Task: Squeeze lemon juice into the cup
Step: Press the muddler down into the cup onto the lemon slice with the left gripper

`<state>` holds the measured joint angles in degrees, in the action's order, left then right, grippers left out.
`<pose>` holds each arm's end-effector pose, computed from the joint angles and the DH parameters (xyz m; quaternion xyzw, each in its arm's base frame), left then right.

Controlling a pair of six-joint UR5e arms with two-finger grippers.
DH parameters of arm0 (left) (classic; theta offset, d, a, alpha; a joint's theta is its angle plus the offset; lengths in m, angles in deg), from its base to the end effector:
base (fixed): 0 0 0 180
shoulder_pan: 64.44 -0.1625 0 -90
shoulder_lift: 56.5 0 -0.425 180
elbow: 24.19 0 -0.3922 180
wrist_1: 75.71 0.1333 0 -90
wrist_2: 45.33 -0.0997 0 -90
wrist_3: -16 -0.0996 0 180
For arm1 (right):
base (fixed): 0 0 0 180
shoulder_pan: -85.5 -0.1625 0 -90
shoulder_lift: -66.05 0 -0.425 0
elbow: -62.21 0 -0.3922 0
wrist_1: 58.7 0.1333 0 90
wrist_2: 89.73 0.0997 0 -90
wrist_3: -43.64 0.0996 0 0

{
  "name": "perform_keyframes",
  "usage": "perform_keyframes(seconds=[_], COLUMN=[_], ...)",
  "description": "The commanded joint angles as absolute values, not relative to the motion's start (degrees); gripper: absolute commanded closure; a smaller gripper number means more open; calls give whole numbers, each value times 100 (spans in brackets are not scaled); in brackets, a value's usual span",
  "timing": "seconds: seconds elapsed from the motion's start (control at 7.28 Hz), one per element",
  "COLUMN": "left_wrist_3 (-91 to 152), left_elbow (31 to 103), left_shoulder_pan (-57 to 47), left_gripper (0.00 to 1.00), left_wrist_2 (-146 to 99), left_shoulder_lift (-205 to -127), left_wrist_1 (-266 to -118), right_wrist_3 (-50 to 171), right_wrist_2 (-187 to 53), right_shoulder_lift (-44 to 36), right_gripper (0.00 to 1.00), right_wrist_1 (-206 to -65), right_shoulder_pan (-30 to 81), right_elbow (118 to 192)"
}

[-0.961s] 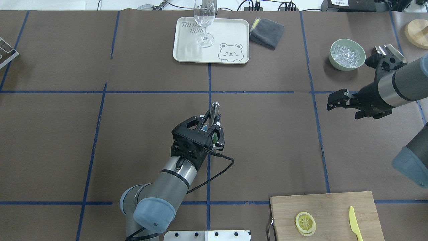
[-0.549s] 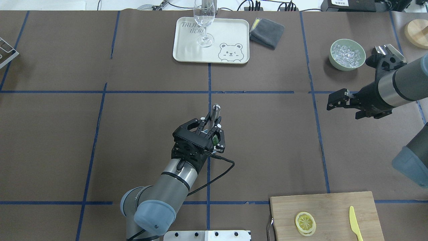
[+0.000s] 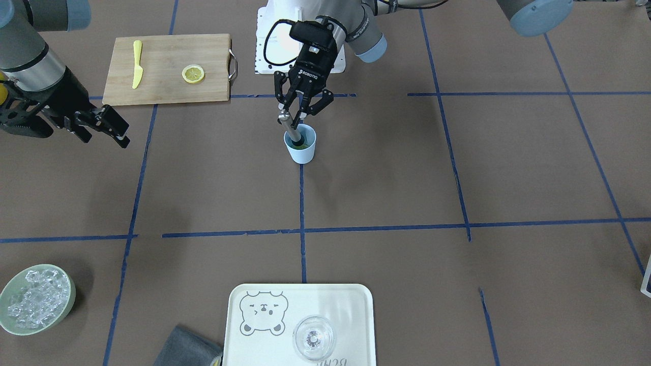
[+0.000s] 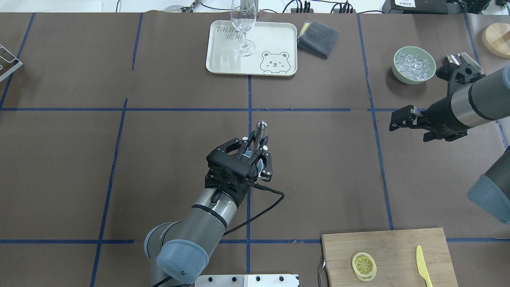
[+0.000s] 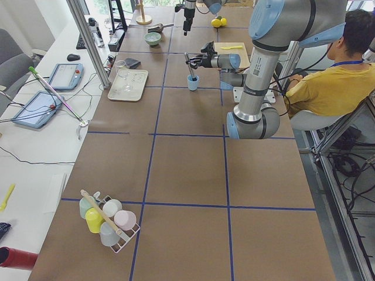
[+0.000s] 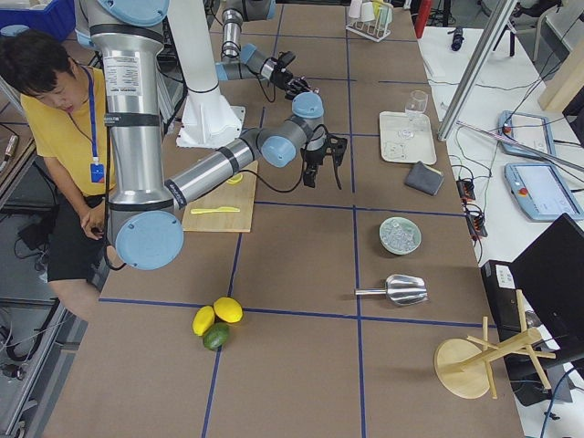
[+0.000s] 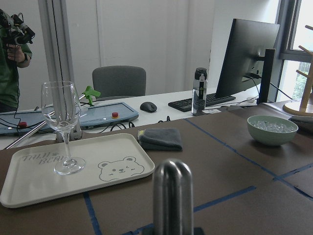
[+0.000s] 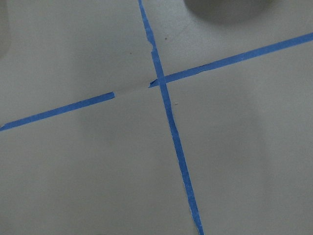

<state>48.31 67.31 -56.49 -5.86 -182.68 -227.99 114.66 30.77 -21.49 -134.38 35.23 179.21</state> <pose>0.5715 -0.2920 0.1567 0.6060 0.4333 -0.0520 0.6651 -0.2503 -0.4306 0.3872 0.0035 -0.4347 0.1470 0.8885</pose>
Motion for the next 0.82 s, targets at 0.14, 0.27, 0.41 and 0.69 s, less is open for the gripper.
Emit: perform_keyframes(seconds=[0.14,0.27,0.41,0.69], left_wrist_3=[4334,4142,4062,4149], left_elbow=[7405,7703,7906,8397], left_shoulder_pan=[-5338,-5127,-4716,-4337], left_gripper=[100,100,100,100], left_wrist_2=[-430,41,646,863], left_shoulder_lift=[-18349,-18402,-18342,-18080], left_wrist_1=[-22803,-22750,-22672,-21876], right_wrist_3=[11474,11439,11439,11439], right_wrist_2=[3077,3077,3077,3068], right_shoulder_lift=[-2157,-2184,-2192,-2210], right_gripper=[0,0,0,0], right_wrist_1=[-13437,-13437,-13437,-13437], right_shoulder_pan=[3523,3523,3523,3514], right_elbow=[17911,17902,17902,17902])
